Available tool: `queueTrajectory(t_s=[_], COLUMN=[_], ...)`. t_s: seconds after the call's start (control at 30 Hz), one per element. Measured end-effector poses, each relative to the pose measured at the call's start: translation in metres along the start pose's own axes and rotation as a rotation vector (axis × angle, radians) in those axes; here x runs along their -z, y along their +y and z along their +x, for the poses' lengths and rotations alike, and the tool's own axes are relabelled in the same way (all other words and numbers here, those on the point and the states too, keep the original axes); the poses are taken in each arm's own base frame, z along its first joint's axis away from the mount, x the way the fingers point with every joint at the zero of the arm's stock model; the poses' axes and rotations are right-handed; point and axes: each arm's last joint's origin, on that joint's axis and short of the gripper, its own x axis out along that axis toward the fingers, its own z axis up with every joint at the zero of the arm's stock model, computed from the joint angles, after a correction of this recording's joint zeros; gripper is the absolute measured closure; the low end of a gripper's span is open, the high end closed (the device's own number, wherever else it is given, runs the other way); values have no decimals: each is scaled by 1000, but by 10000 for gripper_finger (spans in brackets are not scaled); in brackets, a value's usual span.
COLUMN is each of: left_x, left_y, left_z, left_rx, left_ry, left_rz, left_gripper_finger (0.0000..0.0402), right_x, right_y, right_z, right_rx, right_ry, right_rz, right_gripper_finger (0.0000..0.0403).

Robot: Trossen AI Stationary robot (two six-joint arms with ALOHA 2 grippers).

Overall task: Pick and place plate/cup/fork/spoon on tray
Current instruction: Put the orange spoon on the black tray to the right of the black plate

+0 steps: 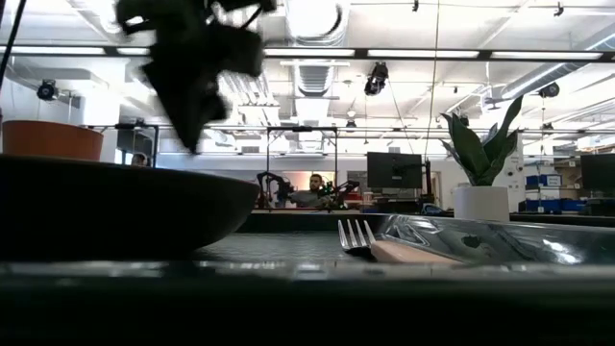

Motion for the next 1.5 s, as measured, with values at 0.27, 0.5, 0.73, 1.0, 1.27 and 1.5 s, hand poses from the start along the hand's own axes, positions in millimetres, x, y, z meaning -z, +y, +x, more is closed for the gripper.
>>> queueTrajectory(t_s=[0.27, 0.5, 0.73, 1.0, 1.27, 1.5], left_x=[-35, -7, 35, 73, 104, 116], left_y=[-4, -2, 4, 11, 20, 23], left_z=[-72, -114, -142, -170, -166, -158], left_rx=[3, -57, -92, -149, -145, -121], left_ry=[-199, -159, -123, -363, -557, -626], left_rz=[-3, 7, -98, -137, -195, -226], left_gripper_finger=[317, 318, 318, 318, 318, 318], right_x=[14, 58, 98, 123, 155, 152], right_y=[8, 23, 20, -1, -20, -18], right_z=[13, 62, 111, 181, 224, 255], right_rx=[9, 131, 134, -64, -114, -157], right_ry=[102, 314, 400, 365, 562, 642], right_rz=[129, 189, 325, 496, 584, 517], right_gripper_finger=[275, 275, 275, 275, 275, 275])
